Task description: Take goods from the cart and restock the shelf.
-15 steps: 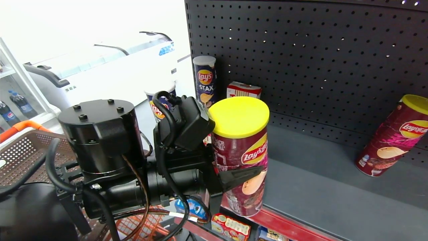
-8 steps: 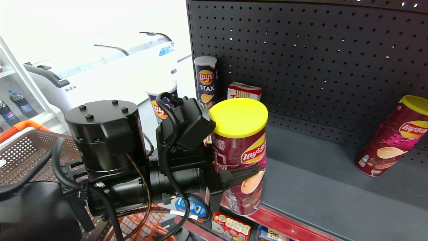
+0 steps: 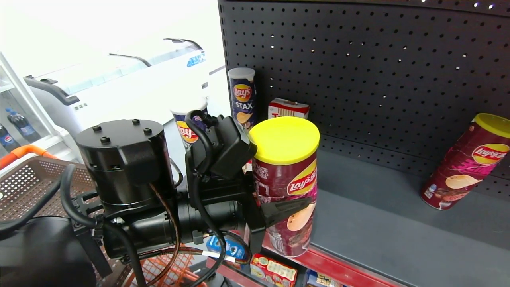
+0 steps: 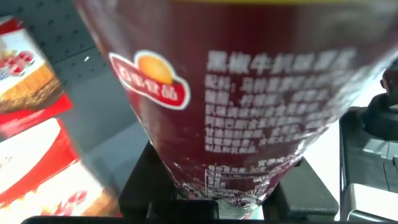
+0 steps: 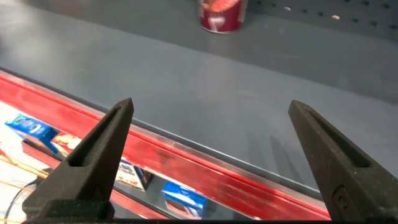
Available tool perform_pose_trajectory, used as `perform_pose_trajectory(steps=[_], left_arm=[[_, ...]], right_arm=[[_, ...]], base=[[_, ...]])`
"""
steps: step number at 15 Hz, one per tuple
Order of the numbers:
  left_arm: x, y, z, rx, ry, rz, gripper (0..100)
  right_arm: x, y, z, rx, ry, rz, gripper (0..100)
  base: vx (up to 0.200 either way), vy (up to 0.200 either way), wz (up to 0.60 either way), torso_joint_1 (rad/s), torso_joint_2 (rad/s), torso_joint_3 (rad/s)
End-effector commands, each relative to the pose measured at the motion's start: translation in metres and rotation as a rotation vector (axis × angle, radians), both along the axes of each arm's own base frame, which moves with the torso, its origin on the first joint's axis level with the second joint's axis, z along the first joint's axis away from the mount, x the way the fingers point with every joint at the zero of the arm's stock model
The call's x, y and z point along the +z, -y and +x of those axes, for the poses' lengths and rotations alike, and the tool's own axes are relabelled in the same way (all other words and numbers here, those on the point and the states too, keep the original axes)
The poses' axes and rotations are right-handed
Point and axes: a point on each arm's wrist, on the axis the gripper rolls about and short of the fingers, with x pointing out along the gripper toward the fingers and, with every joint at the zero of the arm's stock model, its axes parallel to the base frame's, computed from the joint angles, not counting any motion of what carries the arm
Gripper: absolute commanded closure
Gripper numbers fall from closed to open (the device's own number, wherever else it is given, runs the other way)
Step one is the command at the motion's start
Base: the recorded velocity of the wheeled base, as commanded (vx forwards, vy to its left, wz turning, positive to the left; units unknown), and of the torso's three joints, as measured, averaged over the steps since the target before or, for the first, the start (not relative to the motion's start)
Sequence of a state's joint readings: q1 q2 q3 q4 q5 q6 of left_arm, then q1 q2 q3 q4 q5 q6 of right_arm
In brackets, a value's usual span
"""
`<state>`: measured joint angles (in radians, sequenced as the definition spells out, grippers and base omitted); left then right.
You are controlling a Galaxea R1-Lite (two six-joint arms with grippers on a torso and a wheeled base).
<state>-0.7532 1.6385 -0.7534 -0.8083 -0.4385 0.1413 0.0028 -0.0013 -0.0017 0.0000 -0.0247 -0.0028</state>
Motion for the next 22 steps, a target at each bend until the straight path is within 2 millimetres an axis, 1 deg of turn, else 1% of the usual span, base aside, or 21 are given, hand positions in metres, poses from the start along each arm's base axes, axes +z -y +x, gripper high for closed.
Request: perform_pose_trajectory(steps=[1,9,13,16,20,21,22], left_arm=[[0.000,0.000,0.000,0.000,0.000,0.000,100],[-0.001,-0.001,0.000,0.003,-0.002,0.002,100],[-0.001,-0.002,0.000,0.006,-0.002,0.002,100],[-0.001,-0.008,0.005,0.032,-0.002,0.002,100],[0.007,-0.015,0.001,0.076,0.021,-0.014,100],[0.005,-0.018,0.000,0.100,0.013,0.009,100],[0.009,-0.022,0.005,0.129,0.019,0.006,100]], right_arm=[[0.000,0.000,0.000,0.000,-0.001,0.000,0],[0.000,0.000,0.000,0.000,-0.001,0.000,0],[0.000,0.000,0.000,0.000,0.000,0.000,0],[0.000,0.000,0.000,0.000,0.000,0.000,0],[0.000,-0.001,0.000,0.045,-0.001,-0.008,0],[0.010,-0.001,-0.001,0.042,0.009,-0.010,0],[0.057,-0.002,0.005,0.066,0.032,-0.005,0]], base=[[0.000,0.000,-0.60,-0.002,0.01,-0.002],[0.000,0.000,-0.60,0.004,0.00,0.002],[0.000,0.000,0.00,0.000,0.00,0.000],[0.000,0.000,0.00,0.000,0.00,0.000],[0.000,0.000,0.00,0.000,0.00,0.000],[0.000,0.000,0.00,0.000,0.00,0.000],[0.000,0.000,0.00,0.000,0.00,0.000]])
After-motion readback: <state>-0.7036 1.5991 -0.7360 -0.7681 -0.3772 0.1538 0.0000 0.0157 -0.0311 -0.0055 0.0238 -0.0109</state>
